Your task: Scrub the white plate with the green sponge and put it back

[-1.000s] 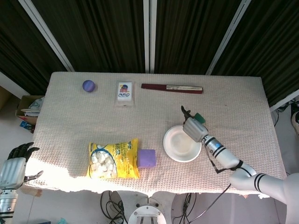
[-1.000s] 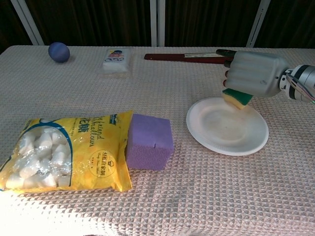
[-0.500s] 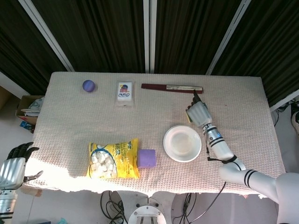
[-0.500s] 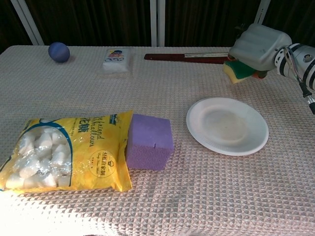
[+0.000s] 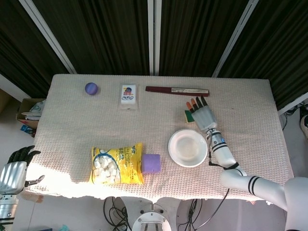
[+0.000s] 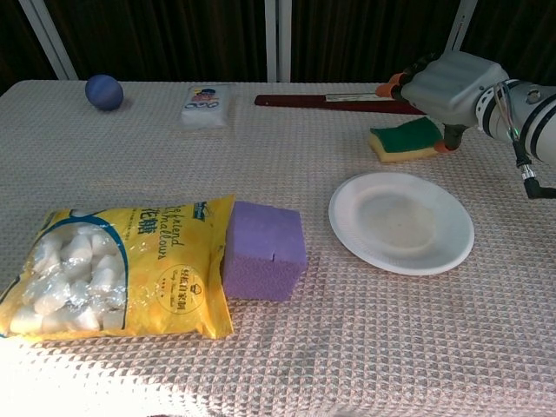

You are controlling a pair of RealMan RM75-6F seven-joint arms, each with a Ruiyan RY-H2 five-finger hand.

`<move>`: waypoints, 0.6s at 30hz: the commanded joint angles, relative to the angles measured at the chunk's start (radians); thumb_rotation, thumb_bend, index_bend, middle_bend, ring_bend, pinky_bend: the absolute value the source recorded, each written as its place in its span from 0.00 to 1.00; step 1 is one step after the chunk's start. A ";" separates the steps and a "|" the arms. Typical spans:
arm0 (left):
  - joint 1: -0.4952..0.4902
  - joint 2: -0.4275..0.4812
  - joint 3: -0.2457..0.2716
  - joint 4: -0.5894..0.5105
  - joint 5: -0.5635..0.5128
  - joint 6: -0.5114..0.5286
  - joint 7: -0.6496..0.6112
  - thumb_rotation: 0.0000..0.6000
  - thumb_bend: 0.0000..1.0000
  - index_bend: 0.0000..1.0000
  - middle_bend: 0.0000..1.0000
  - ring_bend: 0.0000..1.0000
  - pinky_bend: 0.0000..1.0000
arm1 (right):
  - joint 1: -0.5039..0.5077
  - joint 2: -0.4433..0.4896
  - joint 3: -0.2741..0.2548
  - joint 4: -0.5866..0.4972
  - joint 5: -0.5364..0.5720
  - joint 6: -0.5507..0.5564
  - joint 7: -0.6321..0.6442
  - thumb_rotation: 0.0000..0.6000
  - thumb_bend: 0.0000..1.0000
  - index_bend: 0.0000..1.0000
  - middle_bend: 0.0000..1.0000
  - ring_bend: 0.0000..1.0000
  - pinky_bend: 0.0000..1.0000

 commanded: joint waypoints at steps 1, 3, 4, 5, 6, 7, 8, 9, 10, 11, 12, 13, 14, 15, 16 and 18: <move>-0.006 0.001 -0.004 -0.003 0.005 0.000 0.003 1.00 0.06 0.25 0.13 0.11 0.14 | -0.074 0.130 -0.030 -0.171 -0.059 0.109 0.082 1.00 0.14 0.00 0.05 0.00 0.00; -0.011 -0.001 -0.010 -0.002 0.009 0.004 0.008 1.00 0.06 0.25 0.13 0.11 0.14 | -0.129 0.203 -0.049 -0.256 -0.114 0.180 0.149 1.00 0.14 0.00 0.07 0.00 0.00; -0.012 -0.003 -0.013 -0.001 0.012 0.008 0.009 1.00 0.06 0.25 0.13 0.11 0.14 | -0.156 0.235 -0.059 -0.289 -0.139 0.213 0.184 1.00 0.14 0.00 0.08 0.00 0.00; -0.013 -0.005 -0.016 0.000 0.013 0.013 0.011 1.00 0.06 0.25 0.13 0.11 0.14 | -0.185 0.267 -0.070 -0.319 -0.167 0.247 0.222 1.00 0.14 0.00 0.09 0.00 0.00; -0.014 -0.007 -0.019 0.001 0.014 0.017 0.013 1.00 0.06 0.25 0.13 0.11 0.14 | -0.215 0.299 -0.082 -0.346 -0.195 0.283 0.261 1.00 0.14 0.00 0.10 0.00 0.00; -0.015 -0.010 -0.022 0.002 0.014 0.022 0.018 1.00 0.06 0.25 0.13 0.11 0.14 | -0.257 0.340 -0.100 -0.379 -0.233 0.333 0.314 1.00 0.14 0.00 0.10 0.00 0.00; -0.016 -0.012 -0.024 0.002 0.014 0.025 0.023 1.00 0.06 0.25 0.13 0.11 0.14 | -0.290 0.369 -0.116 -0.400 -0.261 0.369 0.352 1.00 0.14 0.00 0.09 0.00 0.00; -0.017 -0.012 -0.026 0.000 0.014 0.024 0.027 1.00 0.06 0.25 0.13 0.11 0.14 | -0.321 0.397 -0.133 -0.418 -0.287 0.405 0.387 1.00 0.14 0.00 0.09 0.00 0.00; -0.019 -0.012 -0.027 -0.006 0.014 0.024 0.032 1.00 0.06 0.25 0.13 0.11 0.14 | -0.363 0.425 -0.152 -0.435 -0.316 0.454 0.426 1.00 0.14 0.00 0.09 0.00 0.00; -0.021 -0.013 -0.029 -0.010 0.014 0.025 0.036 1.00 0.06 0.25 0.13 0.11 0.14 | -0.394 0.442 -0.167 -0.443 -0.338 0.492 0.453 1.00 0.14 0.00 0.08 0.00 0.00; -0.023 -0.014 -0.032 -0.013 0.014 0.026 0.042 1.00 0.06 0.25 0.13 0.11 0.14 | -0.422 0.454 -0.183 -0.447 -0.363 0.525 0.483 1.00 0.14 0.00 0.07 0.00 0.00; -0.025 -0.018 -0.036 -0.017 0.016 0.031 0.052 1.00 0.06 0.25 0.13 0.11 0.14 | -0.458 0.464 -0.203 -0.445 -0.394 0.566 0.533 1.00 0.15 0.00 0.07 0.00 0.00; -0.027 -0.021 -0.037 -0.020 0.018 0.035 0.060 1.00 0.06 0.25 0.13 0.11 0.14 | -0.480 0.468 -0.217 -0.436 -0.417 0.590 0.569 1.00 0.15 0.00 0.07 0.00 0.00; -0.028 -0.024 -0.040 -0.021 0.019 0.039 0.070 1.00 0.06 0.25 0.13 0.11 0.14 | -0.502 0.471 -0.231 -0.424 -0.438 0.611 0.607 1.00 0.15 0.00 0.07 0.00 0.00; -0.029 -0.027 -0.042 -0.025 0.024 0.047 0.091 1.00 0.06 0.25 0.13 0.11 0.14 | -0.534 0.472 -0.253 -0.408 -0.461 0.638 0.666 1.00 0.15 0.00 0.07 0.00 0.00; -0.028 -0.029 -0.044 -0.038 0.028 0.059 0.124 1.00 0.06 0.25 0.13 0.11 0.14 | -0.573 0.471 -0.278 -0.378 -0.486 0.666 0.741 1.00 0.15 0.00 0.07 0.00 0.00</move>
